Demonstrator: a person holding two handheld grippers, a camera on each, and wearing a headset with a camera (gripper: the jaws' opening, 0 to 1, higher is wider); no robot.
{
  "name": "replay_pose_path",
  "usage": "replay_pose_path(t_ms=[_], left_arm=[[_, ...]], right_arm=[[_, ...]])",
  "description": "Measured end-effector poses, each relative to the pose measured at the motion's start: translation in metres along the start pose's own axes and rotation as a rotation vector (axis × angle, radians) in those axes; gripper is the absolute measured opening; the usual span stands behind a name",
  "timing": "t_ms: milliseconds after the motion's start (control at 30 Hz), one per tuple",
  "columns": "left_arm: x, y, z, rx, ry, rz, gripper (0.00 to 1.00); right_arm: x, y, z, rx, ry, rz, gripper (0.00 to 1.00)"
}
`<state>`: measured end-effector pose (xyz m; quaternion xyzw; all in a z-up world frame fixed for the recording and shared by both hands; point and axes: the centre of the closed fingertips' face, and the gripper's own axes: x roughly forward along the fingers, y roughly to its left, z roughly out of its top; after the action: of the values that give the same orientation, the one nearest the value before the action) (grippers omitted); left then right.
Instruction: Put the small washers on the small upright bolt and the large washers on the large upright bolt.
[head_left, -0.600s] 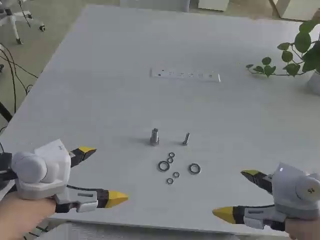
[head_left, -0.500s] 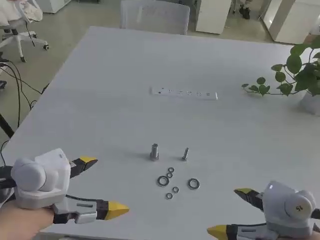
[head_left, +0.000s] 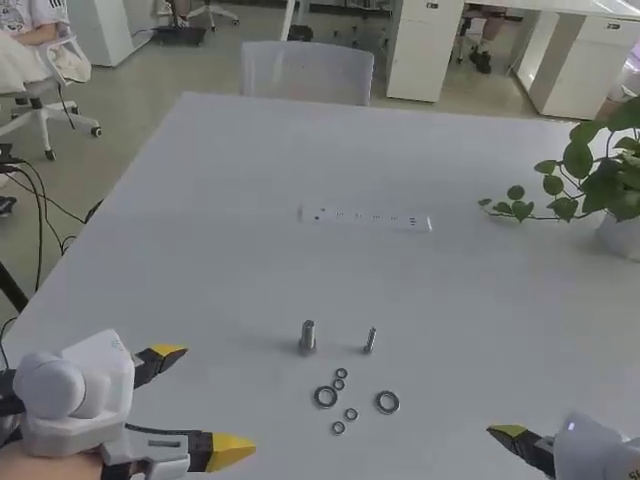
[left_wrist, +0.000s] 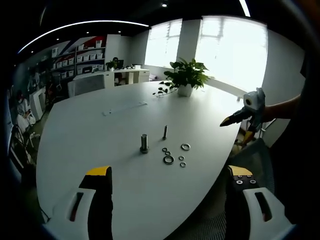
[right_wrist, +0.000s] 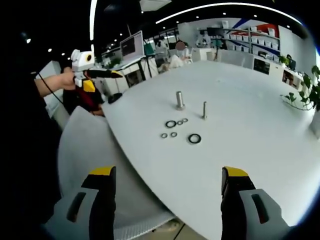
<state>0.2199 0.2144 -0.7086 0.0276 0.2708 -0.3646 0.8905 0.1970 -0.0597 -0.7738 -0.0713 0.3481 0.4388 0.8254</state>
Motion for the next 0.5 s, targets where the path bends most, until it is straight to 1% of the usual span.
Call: replay_pose_path(t_ms=[33, 67, 100, 133, 167, 233, 333, 433, 500], left_arm=[[0.000, 0.000, 0.000, -0.002, 0.000, 0.001, 0.94], [0.000, -0.002, -0.001, 0.003, 0.014, 0.002, 0.94], [0.000, -0.003, -0.002, 0.018, 0.032, 0.002, 0.94], [-0.001, -0.004, 0.000, 0.053, 0.034, 0.008, 0.94], [-0.001, -0.006, 0.001, 0.060, 0.036, 0.009, 0.94], [0.000, -0.005, -0.001, 0.036, 0.038, 0.005, 0.94], [0.001, -0.005, 0.001, 0.020, 0.016, 0.007, 0.94], [0.003, -0.007, -0.002, 0.025, 0.029, 0.010, 0.93], [0.004, -0.009, -0.003, 0.025, 0.034, 0.005, 0.93]], right_arm=[[-0.001, -0.001, -0.001, 0.000, 0.003, 0.000, 0.88], [-0.001, -0.002, -0.001, 0.002, 0.007, 0.002, 0.88], [-0.002, -0.003, 0.000, 0.000, 0.007, 0.001, 0.88], [-0.002, -0.006, 0.002, -0.003, 0.003, -0.004, 0.88], [-0.002, -0.008, 0.003, 0.000, -0.001, -0.004, 0.88], [-0.002, -0.010, 0.007, 0.009, -0.014, -0.001, 0.87], [0.000, -0.014, 0.012, -0.004, -0.011, -0.001, 0.87], [0.001, -0.018, 0.016, -0.021, -0.003, 0.001, 0.86], [0.002, -0.023, 0.020, -0.020, 0.000, 0.000, 0.83]])
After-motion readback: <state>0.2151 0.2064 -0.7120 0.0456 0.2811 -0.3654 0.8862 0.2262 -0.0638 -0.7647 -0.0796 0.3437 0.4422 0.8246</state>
